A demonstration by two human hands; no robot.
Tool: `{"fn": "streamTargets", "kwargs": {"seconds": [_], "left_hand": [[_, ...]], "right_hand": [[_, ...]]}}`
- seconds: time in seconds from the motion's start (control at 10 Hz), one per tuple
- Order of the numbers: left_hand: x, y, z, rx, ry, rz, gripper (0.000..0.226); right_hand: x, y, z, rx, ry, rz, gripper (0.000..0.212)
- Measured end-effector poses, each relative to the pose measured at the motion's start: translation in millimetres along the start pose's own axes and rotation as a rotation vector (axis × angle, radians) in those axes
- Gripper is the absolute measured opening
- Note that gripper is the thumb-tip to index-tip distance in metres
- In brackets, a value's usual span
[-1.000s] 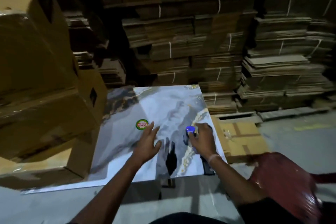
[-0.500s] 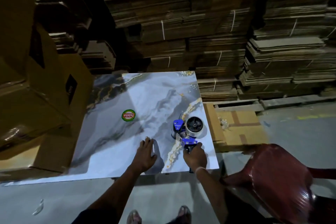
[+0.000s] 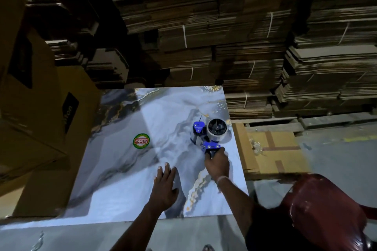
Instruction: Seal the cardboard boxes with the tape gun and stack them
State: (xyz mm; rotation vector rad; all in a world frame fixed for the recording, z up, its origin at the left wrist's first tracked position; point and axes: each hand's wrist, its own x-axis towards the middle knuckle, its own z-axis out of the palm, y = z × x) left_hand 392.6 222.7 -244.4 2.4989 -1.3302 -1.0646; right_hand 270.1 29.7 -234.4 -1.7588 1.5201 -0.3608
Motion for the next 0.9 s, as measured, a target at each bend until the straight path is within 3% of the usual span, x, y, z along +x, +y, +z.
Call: {"fn": "streamTargets", "kwargs": {"seconds": [0.3, 0.7, 0.9], "left_hand": [[1, -13, -4, -0.128, -0.008, 0.054, 0.08], [-2, -29, -25, -0.182, -0.09, 0.127, 0.076], [-15, -31, -86, -0.117, 0.054, 0.155, 0.08]], "right_hand": [[97, -55, 17, -0.028, 0.006, 0.001, 0.045], [92, -61, 6, -0.038, -0.142, 0.035, 0.054], [63, -77, -18, -0.149, -0.156, -0.068, 0.062]]}}
